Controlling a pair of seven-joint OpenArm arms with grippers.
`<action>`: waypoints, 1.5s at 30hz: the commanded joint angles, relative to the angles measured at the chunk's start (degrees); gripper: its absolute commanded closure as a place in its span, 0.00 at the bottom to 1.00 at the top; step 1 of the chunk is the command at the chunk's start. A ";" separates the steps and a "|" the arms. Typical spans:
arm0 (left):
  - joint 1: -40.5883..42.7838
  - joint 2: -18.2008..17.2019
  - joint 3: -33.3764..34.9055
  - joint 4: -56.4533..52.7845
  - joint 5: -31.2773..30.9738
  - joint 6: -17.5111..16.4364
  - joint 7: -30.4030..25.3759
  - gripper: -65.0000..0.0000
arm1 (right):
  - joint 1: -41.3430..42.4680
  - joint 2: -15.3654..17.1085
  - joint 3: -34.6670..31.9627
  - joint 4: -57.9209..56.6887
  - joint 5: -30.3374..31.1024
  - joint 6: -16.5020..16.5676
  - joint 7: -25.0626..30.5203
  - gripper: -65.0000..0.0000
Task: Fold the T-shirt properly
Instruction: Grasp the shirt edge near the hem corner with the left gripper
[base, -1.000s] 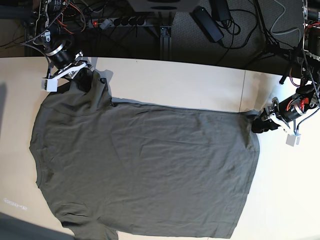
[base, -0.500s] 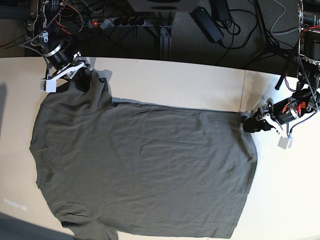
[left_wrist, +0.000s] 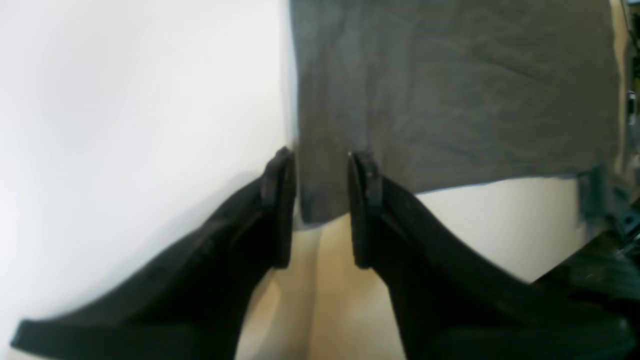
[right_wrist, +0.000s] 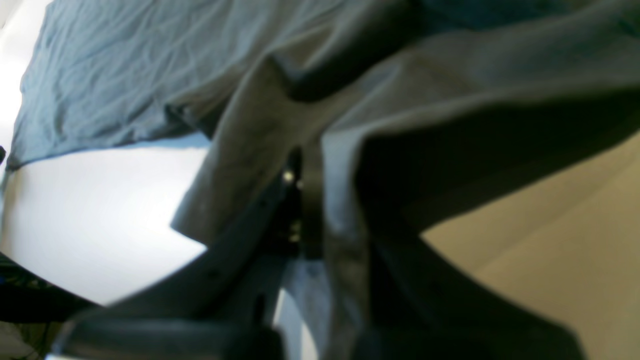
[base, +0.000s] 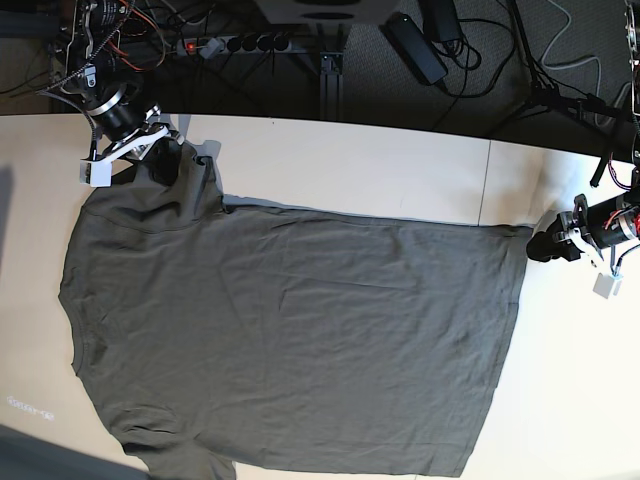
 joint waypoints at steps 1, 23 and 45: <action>-1.27 -1.64 -0.50 0.66 -1.92 -1.42 -0.94 0.67 | -0.37 0.76 0.26 -0.09 -2.14 -0.37 -2.56 1.00; -1.22 -3.65 -0.37 0.66 2.82 -1.33 -0.28 0.58 | -0.24 0.76 0.26 -0.11 -2.14 -0.37 -2.56 1.00; -1.09 3.80 2.60 0.66 7.43 0.61 3.74 0.58 | -0.22 0.74 0.26 -0.09 -2.10 -0.37 -2.54 1.00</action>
